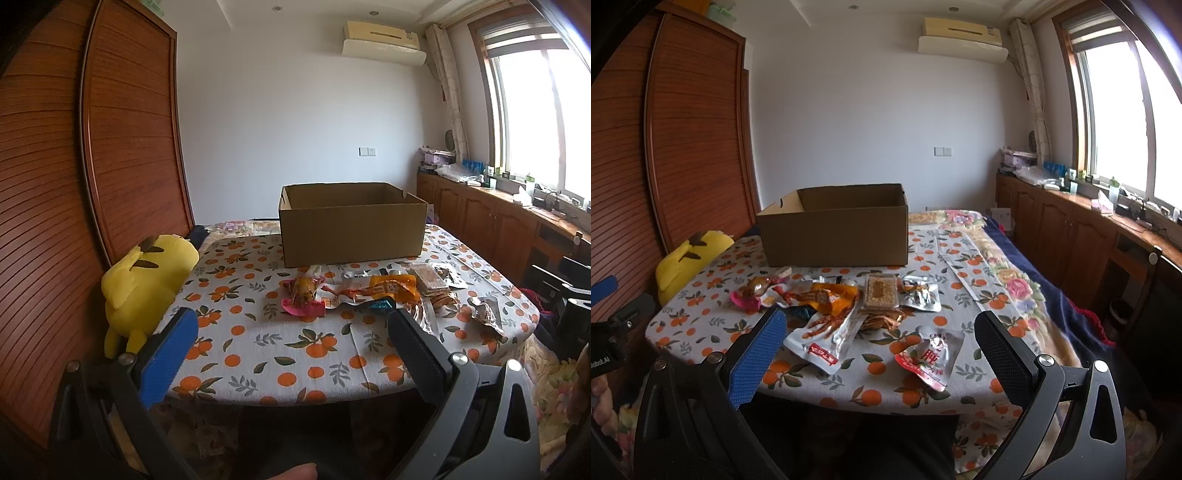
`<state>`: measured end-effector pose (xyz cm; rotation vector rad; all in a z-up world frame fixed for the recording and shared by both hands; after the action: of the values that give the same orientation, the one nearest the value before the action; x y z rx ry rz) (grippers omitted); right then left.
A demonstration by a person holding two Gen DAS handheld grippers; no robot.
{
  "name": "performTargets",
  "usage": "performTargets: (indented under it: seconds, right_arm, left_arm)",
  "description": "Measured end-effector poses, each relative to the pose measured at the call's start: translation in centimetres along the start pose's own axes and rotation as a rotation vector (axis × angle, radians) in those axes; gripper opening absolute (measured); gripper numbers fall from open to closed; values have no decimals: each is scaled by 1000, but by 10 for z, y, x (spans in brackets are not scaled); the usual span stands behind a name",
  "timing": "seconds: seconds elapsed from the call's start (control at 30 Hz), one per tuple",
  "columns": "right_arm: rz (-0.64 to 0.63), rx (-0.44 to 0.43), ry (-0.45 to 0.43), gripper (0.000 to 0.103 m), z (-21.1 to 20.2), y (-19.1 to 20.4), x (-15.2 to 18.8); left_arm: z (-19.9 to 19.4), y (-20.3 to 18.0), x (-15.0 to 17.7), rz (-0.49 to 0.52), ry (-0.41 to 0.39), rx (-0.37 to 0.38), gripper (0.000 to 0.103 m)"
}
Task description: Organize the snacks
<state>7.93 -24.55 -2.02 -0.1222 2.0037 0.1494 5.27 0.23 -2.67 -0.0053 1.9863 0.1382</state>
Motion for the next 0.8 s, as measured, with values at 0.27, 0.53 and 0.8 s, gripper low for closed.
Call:
performTargets:
  seconds: [0.27, 0.53, 0.8]
  right_arm:
    - [3, 1, 0, 103, 1, -2, 0]
    - [5, 0, -1, 103, 0, -1, 0]
    - [4, 1, -1, 103, 1, -1, 1]
  left_arm:
    - [1, -1, 1, 0, 1, 0, 103]
    - [1, -1, 2, 1, -1, -1, 103]
    - [1, -1, 2, 2, 1, 0, 103]
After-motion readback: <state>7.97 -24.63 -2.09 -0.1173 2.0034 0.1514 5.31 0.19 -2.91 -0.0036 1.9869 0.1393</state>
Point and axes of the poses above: each gripper's, at about its wrist camera, not at the fingertips, and z roughly the way its jaws point, y to its left, x to its underside, the point moved 6 cm from there along z, roughly the way its jaws point, and after that the axes turned 5 degrees about -x, right-handed, at the moved point
